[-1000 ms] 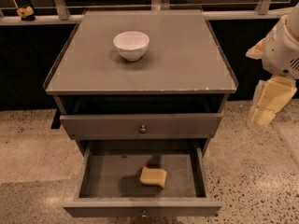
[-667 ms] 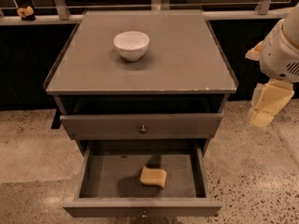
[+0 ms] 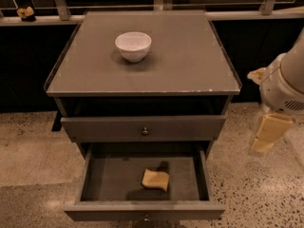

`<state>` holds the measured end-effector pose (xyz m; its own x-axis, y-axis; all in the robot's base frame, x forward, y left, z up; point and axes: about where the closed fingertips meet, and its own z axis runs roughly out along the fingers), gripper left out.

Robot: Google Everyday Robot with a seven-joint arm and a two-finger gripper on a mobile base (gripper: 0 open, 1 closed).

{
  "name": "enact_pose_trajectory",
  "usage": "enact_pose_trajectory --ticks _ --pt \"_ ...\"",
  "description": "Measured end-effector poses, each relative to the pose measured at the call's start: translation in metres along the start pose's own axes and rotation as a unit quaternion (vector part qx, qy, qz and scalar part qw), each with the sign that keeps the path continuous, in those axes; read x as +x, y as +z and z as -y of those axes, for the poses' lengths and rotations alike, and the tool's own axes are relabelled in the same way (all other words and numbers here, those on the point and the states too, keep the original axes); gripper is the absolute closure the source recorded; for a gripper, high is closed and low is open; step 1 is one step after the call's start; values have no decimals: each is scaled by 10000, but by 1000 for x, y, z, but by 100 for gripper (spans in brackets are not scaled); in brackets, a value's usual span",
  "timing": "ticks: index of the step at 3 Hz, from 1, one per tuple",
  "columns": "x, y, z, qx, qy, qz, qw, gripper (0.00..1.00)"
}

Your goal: Pick sponge from middle drawer and place on counter

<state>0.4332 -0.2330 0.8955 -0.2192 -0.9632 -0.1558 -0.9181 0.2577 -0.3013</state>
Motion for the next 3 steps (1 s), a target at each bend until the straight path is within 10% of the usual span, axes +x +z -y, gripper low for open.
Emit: enact_pose_trajectory --ticks 2,3 --pt "10 46 -27 -864 -371 105 9955 0" --pt "10 46 -28 -864 -370 105 9955 0"
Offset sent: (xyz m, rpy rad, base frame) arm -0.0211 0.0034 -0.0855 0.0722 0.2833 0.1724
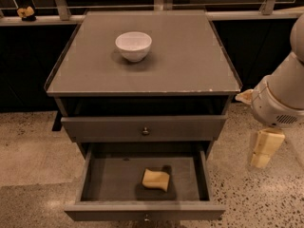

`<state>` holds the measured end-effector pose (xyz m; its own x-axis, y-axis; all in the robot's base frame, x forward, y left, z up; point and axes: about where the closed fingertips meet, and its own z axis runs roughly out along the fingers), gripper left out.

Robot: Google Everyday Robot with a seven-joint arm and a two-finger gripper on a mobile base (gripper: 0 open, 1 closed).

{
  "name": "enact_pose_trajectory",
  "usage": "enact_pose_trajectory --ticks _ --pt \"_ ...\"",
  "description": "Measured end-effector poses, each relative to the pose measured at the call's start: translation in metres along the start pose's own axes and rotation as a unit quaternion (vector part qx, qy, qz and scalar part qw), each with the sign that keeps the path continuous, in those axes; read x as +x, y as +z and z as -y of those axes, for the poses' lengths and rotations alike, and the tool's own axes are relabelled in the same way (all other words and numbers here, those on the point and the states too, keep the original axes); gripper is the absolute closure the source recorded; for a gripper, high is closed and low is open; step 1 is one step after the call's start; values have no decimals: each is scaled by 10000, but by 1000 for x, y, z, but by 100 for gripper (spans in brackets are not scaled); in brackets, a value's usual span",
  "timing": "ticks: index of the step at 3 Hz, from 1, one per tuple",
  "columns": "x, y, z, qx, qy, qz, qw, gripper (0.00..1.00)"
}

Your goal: Pick sponge from middle drawer and place on counter

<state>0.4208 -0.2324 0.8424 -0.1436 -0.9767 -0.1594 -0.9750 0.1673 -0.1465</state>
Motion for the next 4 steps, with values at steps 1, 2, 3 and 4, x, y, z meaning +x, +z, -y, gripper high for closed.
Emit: enact_pose_trajectory --ticks 1,2,3,4 --pt "14 17 -14 -194 202 -54 9996 0" --pt "38 65 -45 -659 699 176 9952 0" --pt "49 117 -79 -1102 925 366 9889 0" --pt "44 165 -105 -1427 760 560 9853 0"
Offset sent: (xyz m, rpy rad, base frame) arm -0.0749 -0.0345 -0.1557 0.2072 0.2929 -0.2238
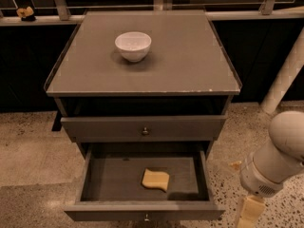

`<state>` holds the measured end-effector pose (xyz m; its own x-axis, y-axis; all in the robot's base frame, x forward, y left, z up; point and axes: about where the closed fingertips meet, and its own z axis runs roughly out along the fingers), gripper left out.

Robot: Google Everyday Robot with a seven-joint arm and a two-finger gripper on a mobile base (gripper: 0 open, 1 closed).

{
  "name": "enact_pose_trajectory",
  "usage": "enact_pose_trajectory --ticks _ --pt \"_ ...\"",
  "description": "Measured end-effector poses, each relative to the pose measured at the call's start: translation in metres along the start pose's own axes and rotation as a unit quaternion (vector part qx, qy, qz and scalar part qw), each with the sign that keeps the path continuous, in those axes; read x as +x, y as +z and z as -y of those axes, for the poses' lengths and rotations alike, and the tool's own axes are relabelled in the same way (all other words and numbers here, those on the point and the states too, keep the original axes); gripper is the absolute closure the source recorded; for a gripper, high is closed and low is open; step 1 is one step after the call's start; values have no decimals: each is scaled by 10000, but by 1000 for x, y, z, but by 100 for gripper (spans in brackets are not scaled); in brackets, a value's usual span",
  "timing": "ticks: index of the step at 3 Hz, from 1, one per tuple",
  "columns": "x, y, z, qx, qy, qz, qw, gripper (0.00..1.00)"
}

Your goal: Pick sponge from middle drawer and place on counter

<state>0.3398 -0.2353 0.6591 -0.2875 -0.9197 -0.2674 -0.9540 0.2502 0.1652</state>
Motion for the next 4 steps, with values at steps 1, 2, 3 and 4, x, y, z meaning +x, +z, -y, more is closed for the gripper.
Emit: enact_pose_trajectory --ticks 1,2,3,4 --pt "-14 39 -7 159 -394 -270 9987 0" --pt "-34 72 -10 685 -972 -861 9892 0" --pt "-51 104 0 1063 -1514 -1272 9745 0" --pt "-49 122 15 1107 -1107 -1374 9781 0"
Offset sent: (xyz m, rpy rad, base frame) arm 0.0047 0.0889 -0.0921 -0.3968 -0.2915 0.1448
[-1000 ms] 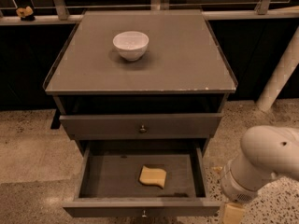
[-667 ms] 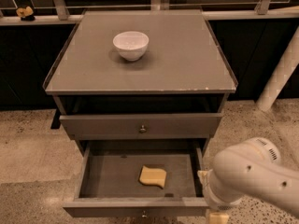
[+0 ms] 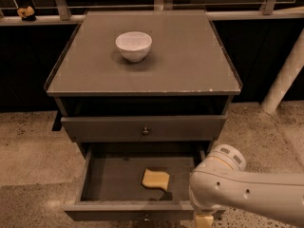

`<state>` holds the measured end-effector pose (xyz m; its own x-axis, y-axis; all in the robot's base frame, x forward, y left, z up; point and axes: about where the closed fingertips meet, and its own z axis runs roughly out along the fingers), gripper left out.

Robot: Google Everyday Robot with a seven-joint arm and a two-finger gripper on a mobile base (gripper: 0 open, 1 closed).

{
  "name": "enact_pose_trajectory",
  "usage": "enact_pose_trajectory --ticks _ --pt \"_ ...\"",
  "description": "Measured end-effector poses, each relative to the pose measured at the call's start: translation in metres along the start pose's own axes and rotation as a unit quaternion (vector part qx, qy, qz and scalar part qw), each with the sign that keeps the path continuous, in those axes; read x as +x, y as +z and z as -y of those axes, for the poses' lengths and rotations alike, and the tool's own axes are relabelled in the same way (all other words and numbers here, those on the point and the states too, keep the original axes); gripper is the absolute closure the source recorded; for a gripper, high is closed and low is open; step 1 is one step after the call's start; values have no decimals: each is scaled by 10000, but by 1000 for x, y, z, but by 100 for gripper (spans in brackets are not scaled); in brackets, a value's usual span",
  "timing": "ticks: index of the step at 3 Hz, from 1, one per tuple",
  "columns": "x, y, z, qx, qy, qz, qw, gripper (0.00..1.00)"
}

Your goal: Pick sponge from middle drawer and place on counter

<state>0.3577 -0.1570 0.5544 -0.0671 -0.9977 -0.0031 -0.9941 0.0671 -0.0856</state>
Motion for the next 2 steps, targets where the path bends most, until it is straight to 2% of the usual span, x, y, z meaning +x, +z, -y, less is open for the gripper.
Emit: enact_pose_trajectory --ticks 1,2 --pt "0 0 -1 -6 269 -2 9996 0" --pt "0 0 0 -6 269 -2 9996 0"
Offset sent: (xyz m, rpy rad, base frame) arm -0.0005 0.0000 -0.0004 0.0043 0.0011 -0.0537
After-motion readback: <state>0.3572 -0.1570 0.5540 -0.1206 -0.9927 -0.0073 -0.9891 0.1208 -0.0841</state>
